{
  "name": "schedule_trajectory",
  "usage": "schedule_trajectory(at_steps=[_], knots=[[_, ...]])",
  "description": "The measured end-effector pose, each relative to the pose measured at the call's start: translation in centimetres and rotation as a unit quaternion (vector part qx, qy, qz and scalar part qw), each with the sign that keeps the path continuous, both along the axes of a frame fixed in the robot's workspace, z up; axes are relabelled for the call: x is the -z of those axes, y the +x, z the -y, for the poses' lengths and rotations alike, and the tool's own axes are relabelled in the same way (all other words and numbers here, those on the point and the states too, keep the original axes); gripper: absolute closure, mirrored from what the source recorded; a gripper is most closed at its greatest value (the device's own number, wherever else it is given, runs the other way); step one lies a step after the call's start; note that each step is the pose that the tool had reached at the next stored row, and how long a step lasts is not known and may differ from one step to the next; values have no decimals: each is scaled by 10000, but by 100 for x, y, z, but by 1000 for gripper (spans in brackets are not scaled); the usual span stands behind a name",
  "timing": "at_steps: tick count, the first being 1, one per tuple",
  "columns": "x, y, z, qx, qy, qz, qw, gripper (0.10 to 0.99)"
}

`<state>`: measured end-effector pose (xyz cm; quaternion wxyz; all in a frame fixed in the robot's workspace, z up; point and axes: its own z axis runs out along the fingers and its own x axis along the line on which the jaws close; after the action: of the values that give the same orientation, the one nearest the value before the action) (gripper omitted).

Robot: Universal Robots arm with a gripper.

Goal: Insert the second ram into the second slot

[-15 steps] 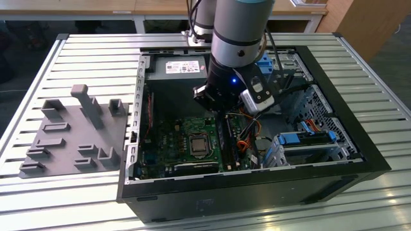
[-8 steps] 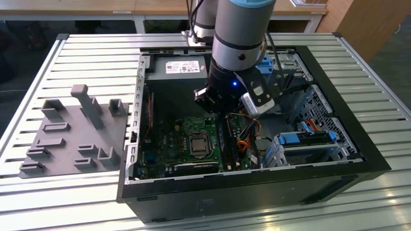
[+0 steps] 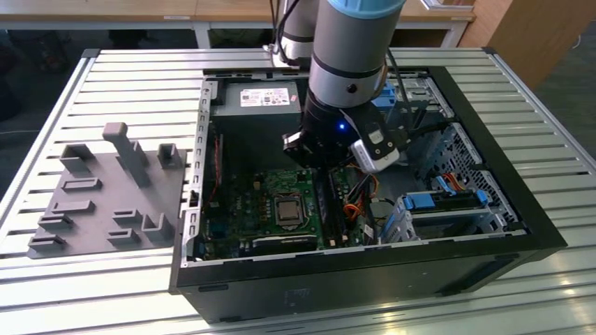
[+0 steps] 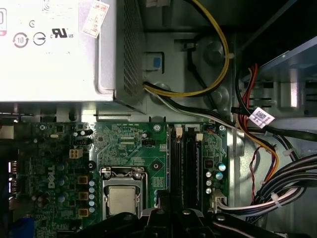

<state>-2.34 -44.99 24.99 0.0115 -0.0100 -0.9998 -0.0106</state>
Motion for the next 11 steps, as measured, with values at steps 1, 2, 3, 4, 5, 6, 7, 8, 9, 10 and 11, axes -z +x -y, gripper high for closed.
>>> schedule_trajectory(at_steps=[1, 2, 3, 4, 5, 6, 7, 8, 9, 10, 11], knots=[[3, 1, 0, 1, 0, -1, 10000, 965], [5, 1, 0, 1, -1, -1, 10000, 965], [6, 1, 0, 1, -1, -1, 10000, 965], [7, 1, 0, 0, 0, -1, 10000, 965], [8, 2, 0, 0, 0, 0, 10000, 965], [8, 2, 0, 0, 0, 0, 10000, 965], [8, 1, 0, 0, 0, 0, 10000, 965], [9, 1, 3, 0, 1, 0, 10000, 965], [9, 2, 9, 0, 1, 0, 10000, 965], [8, 2, 18, 0, 0, 0, 10000, 965], [8, 2, 27, 0, 0, 0, 10000, 965]])
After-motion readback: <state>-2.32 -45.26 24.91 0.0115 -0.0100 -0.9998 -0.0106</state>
